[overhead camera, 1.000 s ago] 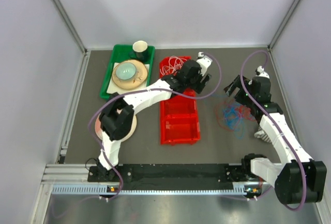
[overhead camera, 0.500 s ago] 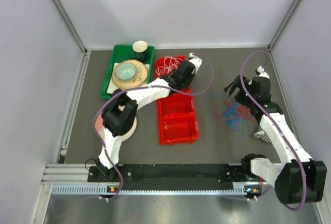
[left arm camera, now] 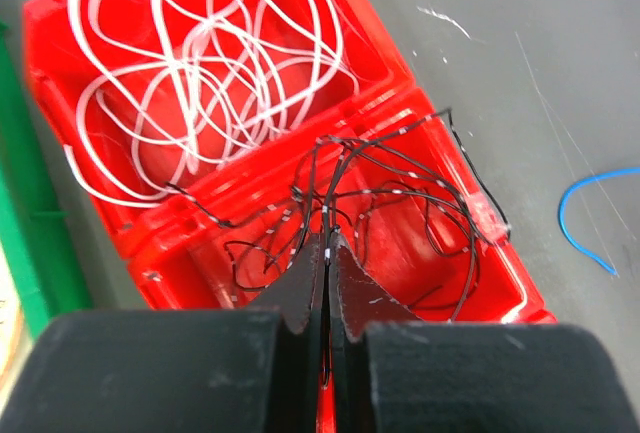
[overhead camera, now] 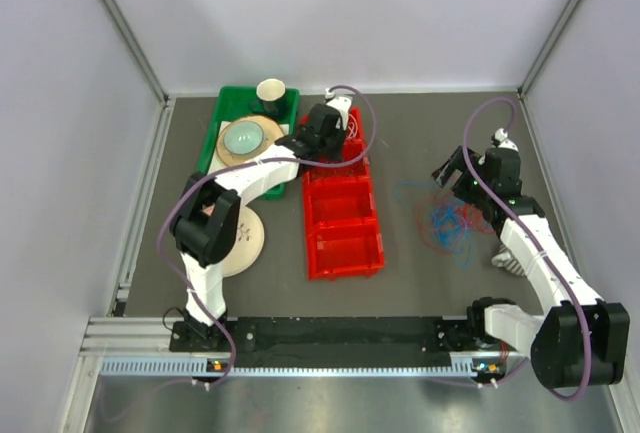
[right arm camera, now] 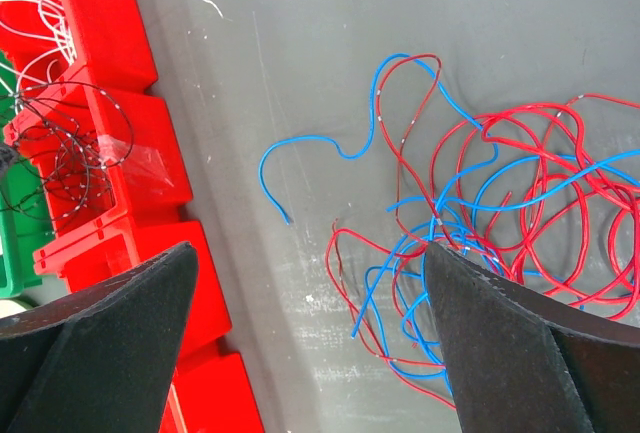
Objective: Untangle the cables
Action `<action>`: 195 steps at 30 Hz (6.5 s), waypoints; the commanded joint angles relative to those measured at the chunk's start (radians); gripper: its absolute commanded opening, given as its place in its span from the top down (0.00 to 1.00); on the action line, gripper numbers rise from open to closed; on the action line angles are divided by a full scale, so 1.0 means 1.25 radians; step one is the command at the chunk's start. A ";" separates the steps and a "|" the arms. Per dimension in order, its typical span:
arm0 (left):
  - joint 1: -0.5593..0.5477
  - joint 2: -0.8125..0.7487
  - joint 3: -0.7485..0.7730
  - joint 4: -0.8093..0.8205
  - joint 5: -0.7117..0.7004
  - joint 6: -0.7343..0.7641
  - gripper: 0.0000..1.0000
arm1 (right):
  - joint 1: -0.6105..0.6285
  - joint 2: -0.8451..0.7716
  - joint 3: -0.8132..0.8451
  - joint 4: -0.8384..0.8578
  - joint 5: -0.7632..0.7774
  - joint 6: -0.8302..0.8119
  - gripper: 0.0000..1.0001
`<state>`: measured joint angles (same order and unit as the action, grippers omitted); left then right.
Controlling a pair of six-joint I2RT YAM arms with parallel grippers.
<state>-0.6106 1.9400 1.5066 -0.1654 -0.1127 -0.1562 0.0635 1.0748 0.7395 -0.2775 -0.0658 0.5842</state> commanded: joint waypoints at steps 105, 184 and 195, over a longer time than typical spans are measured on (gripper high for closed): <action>0.099 0.031 -0.020 -0.141 0.078 -0.127 0.70 | 0.336 0.564 0.543 -0.034 0.119 -0.021 1.00; 0.119 -0.075 0.024 -0.092 0.320 -0.134 0.44 | 0.352 0.311 0.398 -0.138 0.270 -0.024 0.31; 0.077 0.049 0.029 -0.081 0.360 -0.134 0.47 | 0.240 0.232 0.259 -0.136 0.250 -0.017 0.31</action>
<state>-0.4927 1.9835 1.5238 -0.3073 0.3019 -0.3344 0.4129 1.4284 1.0992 -0.4721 0.2531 0.5480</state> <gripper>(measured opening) 0.529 0.690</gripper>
